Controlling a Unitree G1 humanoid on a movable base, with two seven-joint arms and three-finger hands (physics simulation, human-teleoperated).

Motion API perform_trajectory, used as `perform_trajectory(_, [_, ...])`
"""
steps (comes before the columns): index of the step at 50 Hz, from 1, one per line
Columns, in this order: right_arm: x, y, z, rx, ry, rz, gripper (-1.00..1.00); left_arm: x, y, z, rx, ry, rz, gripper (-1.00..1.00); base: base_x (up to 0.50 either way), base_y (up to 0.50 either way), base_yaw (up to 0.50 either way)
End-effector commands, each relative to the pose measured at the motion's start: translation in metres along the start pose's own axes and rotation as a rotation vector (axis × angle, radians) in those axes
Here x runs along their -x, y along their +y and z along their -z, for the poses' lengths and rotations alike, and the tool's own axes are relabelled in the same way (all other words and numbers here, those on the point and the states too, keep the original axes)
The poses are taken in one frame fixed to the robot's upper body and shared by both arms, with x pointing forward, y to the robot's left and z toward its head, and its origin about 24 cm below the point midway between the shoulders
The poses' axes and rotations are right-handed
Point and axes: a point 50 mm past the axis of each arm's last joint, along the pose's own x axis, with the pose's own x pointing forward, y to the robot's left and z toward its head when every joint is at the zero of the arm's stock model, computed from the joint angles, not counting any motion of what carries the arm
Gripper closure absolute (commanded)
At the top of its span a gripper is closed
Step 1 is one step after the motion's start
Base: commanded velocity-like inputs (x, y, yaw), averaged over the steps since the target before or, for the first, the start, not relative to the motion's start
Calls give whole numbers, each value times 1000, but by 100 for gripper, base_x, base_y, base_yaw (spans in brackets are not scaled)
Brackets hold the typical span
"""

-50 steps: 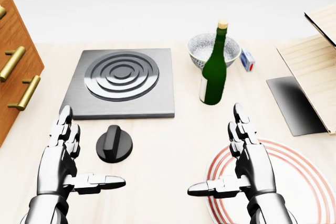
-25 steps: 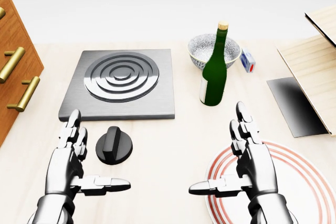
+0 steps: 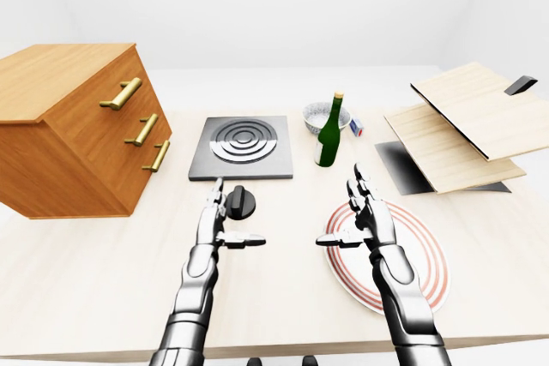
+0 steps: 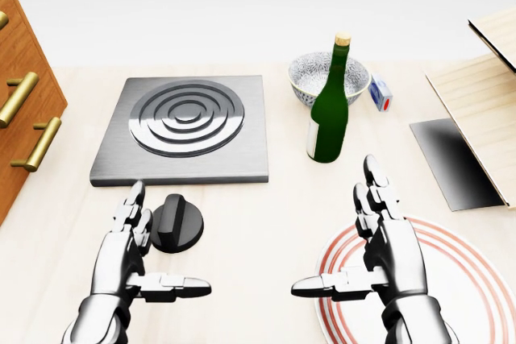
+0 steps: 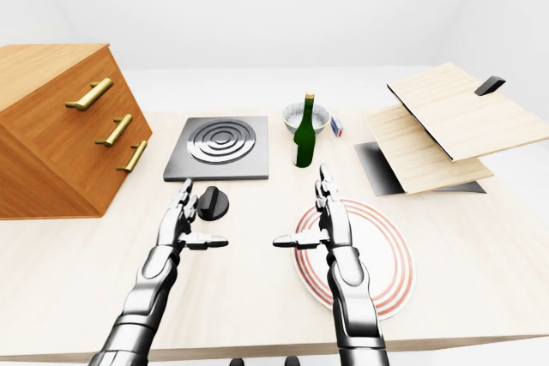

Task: Turn on the stove.

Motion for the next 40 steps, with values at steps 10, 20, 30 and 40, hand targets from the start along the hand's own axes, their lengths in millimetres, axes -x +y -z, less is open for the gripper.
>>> perform_trajectory(10, [0, -1, -3, -6, -4, 1, -100, 3, -19, 13, 14, 48, 79, -100, 0, 0, 0])
perform_trajectory(20, [0, -2, -3, -9, -5, 2, -100, 10, -28, 12, 27, 49, 126, -100, 0, 0, 0])
perform_trajectory(30, [0, -3, -5, -13, -8, 5, -100, 36, -44, -3, 65, 34, 225, -100, 0, 0, 0])
perform_trajectory(40, [0, -5, -9, -22, -12, 8, -100, 17, -37, -9, 79, 31, 195, -100, 0, 0, 0])
